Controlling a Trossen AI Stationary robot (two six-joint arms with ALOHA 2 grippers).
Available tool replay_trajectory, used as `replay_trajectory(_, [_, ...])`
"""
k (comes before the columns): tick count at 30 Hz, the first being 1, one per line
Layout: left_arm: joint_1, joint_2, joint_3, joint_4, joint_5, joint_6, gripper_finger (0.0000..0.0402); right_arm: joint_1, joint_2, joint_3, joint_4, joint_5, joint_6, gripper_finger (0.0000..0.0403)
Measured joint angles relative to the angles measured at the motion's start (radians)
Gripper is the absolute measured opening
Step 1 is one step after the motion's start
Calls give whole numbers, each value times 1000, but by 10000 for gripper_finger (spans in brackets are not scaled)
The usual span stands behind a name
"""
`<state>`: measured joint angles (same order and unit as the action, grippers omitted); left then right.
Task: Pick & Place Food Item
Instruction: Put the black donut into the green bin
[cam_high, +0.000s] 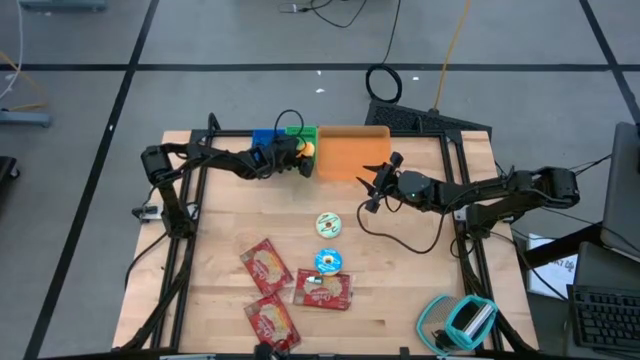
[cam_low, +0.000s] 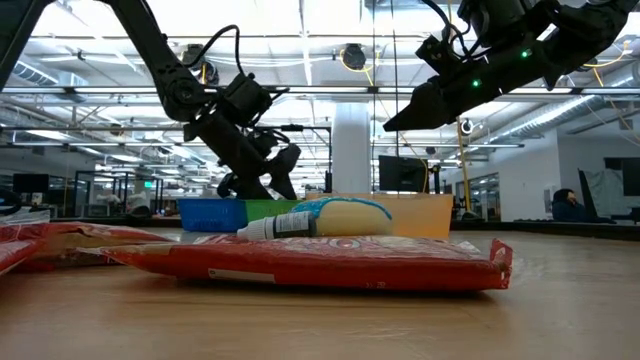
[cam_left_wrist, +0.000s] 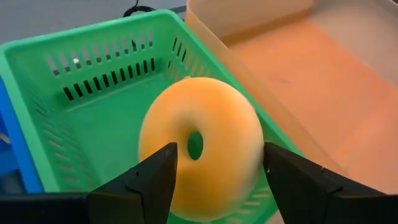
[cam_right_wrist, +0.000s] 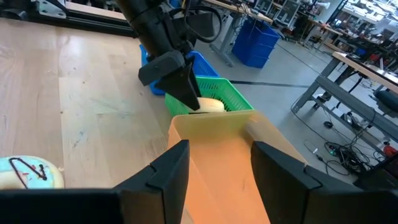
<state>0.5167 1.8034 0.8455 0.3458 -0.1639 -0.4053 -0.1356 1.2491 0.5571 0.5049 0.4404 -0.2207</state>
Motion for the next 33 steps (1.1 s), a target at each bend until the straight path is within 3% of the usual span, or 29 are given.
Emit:
replay_trajectory(5, [0, 0, 0, 0, 7, 0, 197, 0, 0, 0, 0, 0, 0, 160])
replay_trajectory(16, [0, -24, 0, 26, 67, -25, 17, 0, 0, 0, -1, 0, -1, 160])
replay_trajectory(22, [4, -118, 0, 23, 76, -51, 23, 0, 0, 0, -3, 0, -2, 160])
replay_trajectory(30, [167, -170, 0, 23, 467, -164, 7, 0, 0, 0, -14, 0, -3, 160])
replay_trajectory(33, [241, -160, 0, 36, 566, -192, 5, 0, 0, 0, -14, 0, -3, 160])
